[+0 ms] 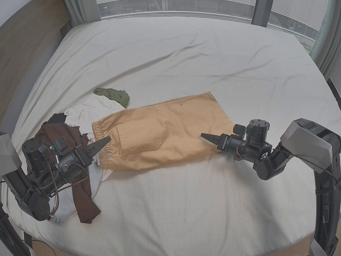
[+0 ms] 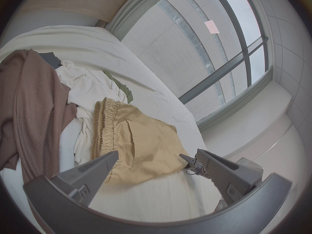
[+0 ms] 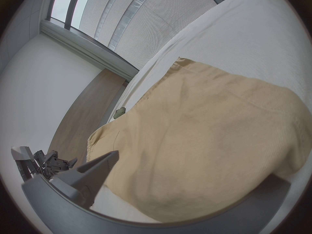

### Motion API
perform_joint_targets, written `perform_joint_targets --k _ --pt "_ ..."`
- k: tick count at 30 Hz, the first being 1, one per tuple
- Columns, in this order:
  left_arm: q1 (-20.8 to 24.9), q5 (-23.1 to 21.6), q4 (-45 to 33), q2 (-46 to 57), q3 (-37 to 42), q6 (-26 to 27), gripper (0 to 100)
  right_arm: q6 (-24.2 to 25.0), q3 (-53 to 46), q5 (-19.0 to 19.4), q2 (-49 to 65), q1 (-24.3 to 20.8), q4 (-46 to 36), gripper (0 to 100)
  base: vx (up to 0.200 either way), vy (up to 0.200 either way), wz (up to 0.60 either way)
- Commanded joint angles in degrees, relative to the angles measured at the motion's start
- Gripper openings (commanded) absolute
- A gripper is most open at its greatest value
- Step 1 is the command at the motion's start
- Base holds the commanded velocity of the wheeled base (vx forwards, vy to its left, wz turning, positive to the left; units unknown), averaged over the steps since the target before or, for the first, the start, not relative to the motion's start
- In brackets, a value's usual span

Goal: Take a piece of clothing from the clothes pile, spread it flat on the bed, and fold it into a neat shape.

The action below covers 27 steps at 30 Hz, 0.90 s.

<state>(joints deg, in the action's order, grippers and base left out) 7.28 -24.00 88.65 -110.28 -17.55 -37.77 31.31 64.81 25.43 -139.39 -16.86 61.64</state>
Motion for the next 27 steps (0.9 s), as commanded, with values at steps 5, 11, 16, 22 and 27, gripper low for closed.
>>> perform_joint_targets --k 5,11,16,22,27 --pt "-0.07 -0.08 0.03 -0.29 0.06 -0.2 100 -0.54 -4.86 0.23 3.16 -1.25 0.24 0 0.0 0.0 0.0" --pt "-0.07 -0.08 0.03 -0.2 0.06 -0.29 100 -3.18 -10.4 0.15 6.76 -1.69 0.42 0 0.0 0.0 0.0" --pt "-0.07 0.01 0.03 -0.2 0.06 -0.55 100 -6.52 -17.43 0.06 10.01 -1.95 0.68 0 0.0 0.0 0.0" --pt "0.02 0.01 0.03 -0.2 0.15 -0.64 100 -11.18 -27.1 -0.56 13.7 -1.95 0.94 0 0.0 0.0 0.0" --pt "0.02 0.01 -0.06 -0.2 0.15 -0.64 100 -13.46 -33.69 -2.23 16.34 -1.95 0.94 0 0.0 0.0 0.0"
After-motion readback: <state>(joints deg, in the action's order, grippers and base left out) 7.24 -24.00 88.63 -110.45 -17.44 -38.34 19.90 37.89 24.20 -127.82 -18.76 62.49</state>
